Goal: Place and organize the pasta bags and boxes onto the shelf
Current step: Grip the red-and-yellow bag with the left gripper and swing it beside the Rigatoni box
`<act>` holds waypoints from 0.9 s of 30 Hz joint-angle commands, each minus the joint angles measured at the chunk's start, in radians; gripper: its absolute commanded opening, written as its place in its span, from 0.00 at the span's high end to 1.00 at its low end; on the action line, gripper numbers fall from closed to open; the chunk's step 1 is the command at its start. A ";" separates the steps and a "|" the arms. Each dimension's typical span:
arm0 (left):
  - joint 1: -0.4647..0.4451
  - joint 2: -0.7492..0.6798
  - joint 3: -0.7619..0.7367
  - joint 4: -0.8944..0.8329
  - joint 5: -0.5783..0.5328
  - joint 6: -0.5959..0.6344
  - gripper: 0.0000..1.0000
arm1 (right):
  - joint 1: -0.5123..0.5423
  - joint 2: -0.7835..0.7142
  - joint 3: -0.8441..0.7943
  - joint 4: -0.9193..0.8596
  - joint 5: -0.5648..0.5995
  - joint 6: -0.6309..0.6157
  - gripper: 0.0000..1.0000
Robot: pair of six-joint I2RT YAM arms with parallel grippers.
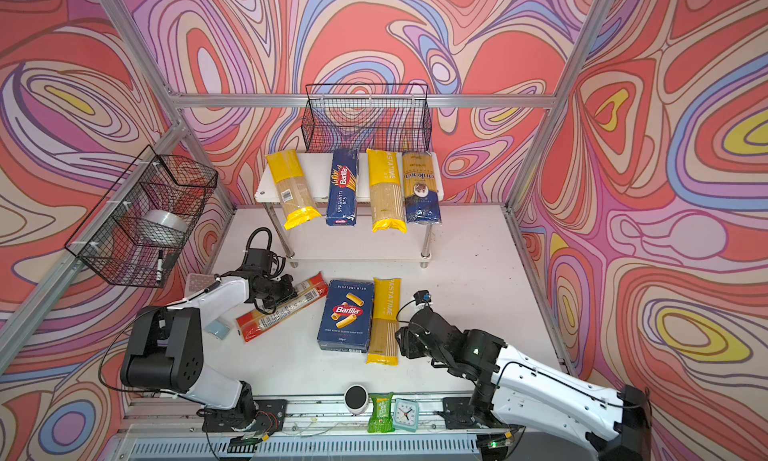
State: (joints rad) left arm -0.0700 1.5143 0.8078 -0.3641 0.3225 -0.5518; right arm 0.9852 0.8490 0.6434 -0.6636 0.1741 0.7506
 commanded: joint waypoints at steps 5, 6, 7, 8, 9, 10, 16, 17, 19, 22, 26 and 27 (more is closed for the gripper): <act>0.011 -0.117 -0.043 -0.119 -0.136 0.011 1.00 | -0.024 0.083 0.025 0.121 -0.086 -0.016 0.29; 0.023 -0.125 -0.039 -0.124 -0.155 0.017 0.99 | -0.024 0.084 0.029 0.128 -0.090 -0.017 0.29; 0.036 -0.133 -0.030 -0.131 -0.178 0.022 0.99 | -0.025 0.084 0.030 0.132 -0.097 -0.020 0.29; 0.046 -0.143 -0.021 -0.136 -0.201 0.027 0.99 | -0.025 0.081 0.033 0.135 -0.100 -0.022 0.29; 0.053 -0.152 -0.012 -0.139 -0.222 0.034 0.98 | -0.026 0.078 0.036 0.132 -0.099 -0.023 0.29; 0.058 -0.160 -0.001 -0.141 -0.247 0.041 0.98 | -0.025 0.072 0.039 0.127 -0.098 -0.023 0.29; 0.138 -0.108 0.020 -0.121 -0.252 0.068 0.95 | -0.026 0.046 0.030 0.117 -0.103 -0.019 0.29; 0.147 -0.093 0.017 -0.111 -0.249 0.071 0.96 | -0.025 0.045 0.028 0.118 -0.103 -0.018 0.29; 0.153 -0.060 0.019 -0.098 -0.258 0.081 0.96 | -0.026 0.044 0.024 0.122 -0.105 -0.016 0.29; 0.167 -0.011 0.028 -0.098 -0.235 0.099 1.00 | -0.026 0.044 0.022 0.129 -0.113 -0.012 0.29; 0.185 0.020 0.006 -0.071 -0.192 0.096 1.00 | -0.025 0.030 0.018 0.134 -0.118 -0.010 0.29; 0.184 0.023 0.004 -0.074 -0.179 0.096 1.00 | -0.026 0.023 0.015 0.136 -0.117 -0.008 0.29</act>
State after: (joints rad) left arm 0.1036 1.5204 0.8181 -0.4419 0.1085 -0.4698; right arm 0.9630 0.8951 0.6571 -0.5503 0.0612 0.7418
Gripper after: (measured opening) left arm 0.047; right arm 0.712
